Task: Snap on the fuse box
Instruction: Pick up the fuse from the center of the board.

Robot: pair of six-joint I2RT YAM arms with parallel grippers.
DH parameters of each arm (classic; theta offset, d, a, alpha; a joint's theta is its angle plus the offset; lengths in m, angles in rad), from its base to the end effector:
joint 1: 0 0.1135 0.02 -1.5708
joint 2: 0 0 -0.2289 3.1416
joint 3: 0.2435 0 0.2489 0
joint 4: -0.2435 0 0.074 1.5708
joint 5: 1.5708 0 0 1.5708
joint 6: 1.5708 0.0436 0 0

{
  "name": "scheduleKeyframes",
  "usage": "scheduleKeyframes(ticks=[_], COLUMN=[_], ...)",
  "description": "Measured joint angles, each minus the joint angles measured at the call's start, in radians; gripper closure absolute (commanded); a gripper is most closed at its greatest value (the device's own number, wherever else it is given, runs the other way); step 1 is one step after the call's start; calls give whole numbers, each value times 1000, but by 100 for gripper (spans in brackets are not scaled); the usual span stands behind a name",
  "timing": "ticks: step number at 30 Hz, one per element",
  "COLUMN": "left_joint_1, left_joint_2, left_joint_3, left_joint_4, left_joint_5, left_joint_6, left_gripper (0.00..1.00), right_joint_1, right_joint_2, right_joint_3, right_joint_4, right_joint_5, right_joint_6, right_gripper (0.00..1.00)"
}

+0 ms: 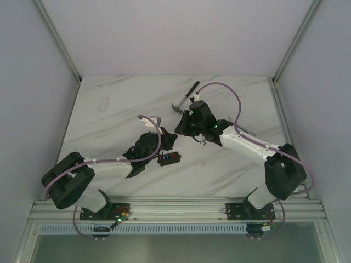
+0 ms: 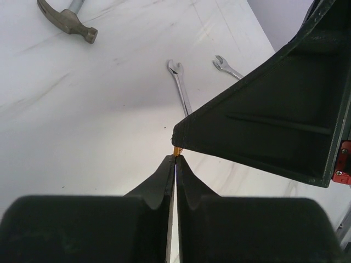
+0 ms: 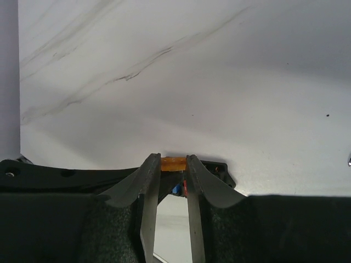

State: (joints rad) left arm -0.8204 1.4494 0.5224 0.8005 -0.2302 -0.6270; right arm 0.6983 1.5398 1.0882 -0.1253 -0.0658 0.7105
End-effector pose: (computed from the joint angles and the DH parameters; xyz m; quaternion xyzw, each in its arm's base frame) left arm 0.2124 -0.2132 0.1688 -0.0036 0.7493 -0.3702 0.5491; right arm 0.2700 0.2304 0.2268 -0.0103 0.8786 0.3306 0.3444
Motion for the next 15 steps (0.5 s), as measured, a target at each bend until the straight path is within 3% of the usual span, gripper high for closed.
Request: scheduleKeyframes(ticks=[8,15], left_joint_1=[0,0], left_joint_2=[0,-16], left_joint_3=[0,0], left_joint_4=[0,-4], left_joint_5=[-3,-1], left_joint_6=[10,52], left_gripper=[100,100], right_joint_1=[0,7], right_joint_2=[0,-25], right_joint_3=[-2,-14], right_joint_4=[5,8], right_joint_5=[-2,-5], right_joint_6=[2,0], right_gripper=[73,56])
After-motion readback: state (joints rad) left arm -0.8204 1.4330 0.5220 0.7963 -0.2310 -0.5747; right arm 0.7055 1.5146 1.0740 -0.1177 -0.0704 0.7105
